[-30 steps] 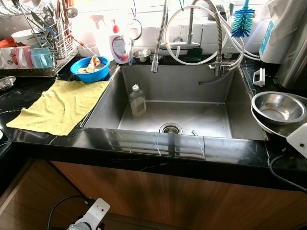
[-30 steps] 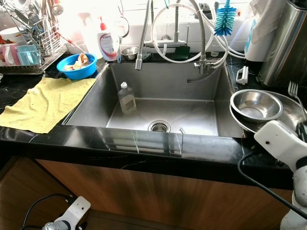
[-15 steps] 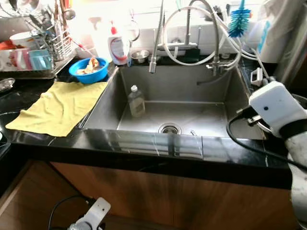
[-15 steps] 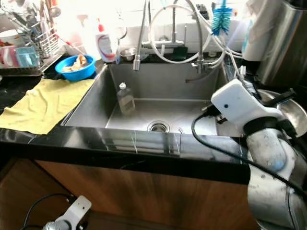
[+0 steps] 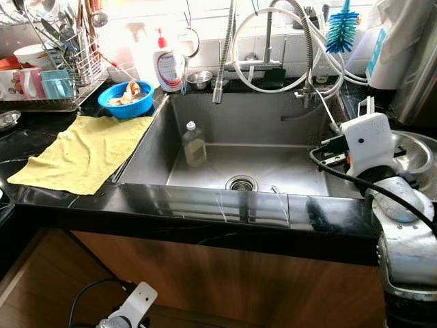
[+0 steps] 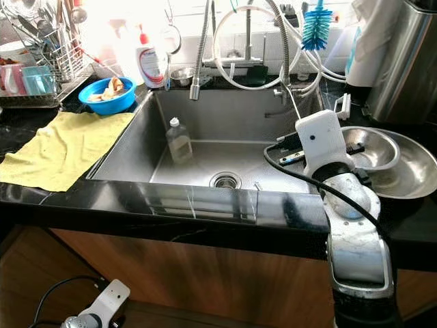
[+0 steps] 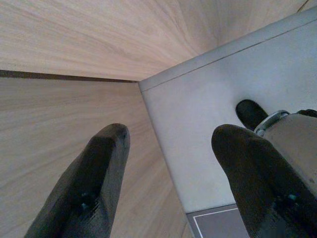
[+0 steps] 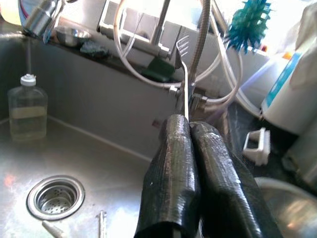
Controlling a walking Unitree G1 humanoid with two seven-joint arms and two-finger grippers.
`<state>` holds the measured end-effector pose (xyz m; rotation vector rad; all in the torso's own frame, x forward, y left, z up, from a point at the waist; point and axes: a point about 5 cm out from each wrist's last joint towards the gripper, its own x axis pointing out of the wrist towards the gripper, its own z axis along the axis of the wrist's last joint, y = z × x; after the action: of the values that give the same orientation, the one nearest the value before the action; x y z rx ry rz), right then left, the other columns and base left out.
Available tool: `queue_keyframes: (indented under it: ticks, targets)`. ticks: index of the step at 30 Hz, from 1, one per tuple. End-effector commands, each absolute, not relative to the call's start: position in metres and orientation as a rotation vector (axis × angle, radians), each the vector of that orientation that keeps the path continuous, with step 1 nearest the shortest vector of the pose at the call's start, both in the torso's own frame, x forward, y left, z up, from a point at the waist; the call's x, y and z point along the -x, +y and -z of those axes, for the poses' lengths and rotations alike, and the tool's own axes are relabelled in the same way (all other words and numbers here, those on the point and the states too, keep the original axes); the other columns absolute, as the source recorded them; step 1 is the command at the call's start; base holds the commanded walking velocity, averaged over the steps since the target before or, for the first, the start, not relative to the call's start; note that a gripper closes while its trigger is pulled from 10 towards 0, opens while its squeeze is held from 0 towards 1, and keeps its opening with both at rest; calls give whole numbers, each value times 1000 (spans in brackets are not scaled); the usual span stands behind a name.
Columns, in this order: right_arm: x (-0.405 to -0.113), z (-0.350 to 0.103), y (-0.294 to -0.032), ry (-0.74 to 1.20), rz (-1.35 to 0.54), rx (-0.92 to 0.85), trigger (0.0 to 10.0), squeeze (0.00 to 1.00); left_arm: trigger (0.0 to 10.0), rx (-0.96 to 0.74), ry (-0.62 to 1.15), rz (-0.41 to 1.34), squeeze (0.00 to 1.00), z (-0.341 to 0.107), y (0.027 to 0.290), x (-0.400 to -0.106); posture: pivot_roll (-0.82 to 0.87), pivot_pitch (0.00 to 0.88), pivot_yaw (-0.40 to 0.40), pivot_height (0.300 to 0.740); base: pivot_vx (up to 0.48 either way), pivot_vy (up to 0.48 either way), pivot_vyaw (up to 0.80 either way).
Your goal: Kitchen organization
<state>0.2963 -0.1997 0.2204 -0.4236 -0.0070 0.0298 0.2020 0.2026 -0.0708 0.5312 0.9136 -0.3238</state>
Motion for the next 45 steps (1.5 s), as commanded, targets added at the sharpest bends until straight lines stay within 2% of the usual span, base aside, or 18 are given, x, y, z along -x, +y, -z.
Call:
queue_keyframes:
  ticks: [1,15,30,31,32,33,34,35,37,42,44,45]
  targets:
    - [-303,-220,-194,-17,-60,375,10000,0,10000,-541,935,317,0,73,207,-197,-162,0,96,740,0,0,0]
    - [-315,-186,-191,139,-121,224,10000,0,10000,-546,941,325,0,75,207,-193,-152,0,93,740,0,0,0]
    - [-312,-167,-192,233,-121,192,10000,0,10000,-554,944,333,0,76,208,-191,-150,0,93,740,0,0,0]
    - [-312,-167,-193,232,-119,189,10000,259,10000,-554,944,333,0,76,208,-191,-148,0,93,740,0,0,0]
    - [-312,-167,-193,231,-117,187,10000,259,10000,-553,944,333,0,76,208,-191,-148,0,93,740,0,0,0]
    - [-313,-168,-193,230,-116,187,10000,510,10000,-552,943,333,0,76,208,-191,-148,0,93,740,0,0,0]
    - [-313,-168,-193,231,-115,187,10000,922,10000,-551,944,333,0,76,208,-191,-148,0,93,740,0,0,0]
    - [-313,-168,-194,232,-111,187,10000,992,10000,-550,944,332,0,76,208,-191,-146,0,92,740,0,0,0]
    - [-313,-167,-196,235,-104,190,10000,965,10000,-548,945,329,0,76,208,-191,-144,0,91,740,0,0,0]
    - [-312,-166,-196,241,-96,188,10000,969,10000,-545,946,323,0,75,209,-192,-141,0,93,740,0,0,0]
    - [-312,-165,-196,242,-92,194,10000,918,10000,-546,947,322,0,75,209,-192,-140,0,93,740,0,0,0]
    - [-312,-166,-197,238,-86,197,10000,529,10000,-546,947,322,0,75,209,-192,-140,0,93,740,0,0,0]
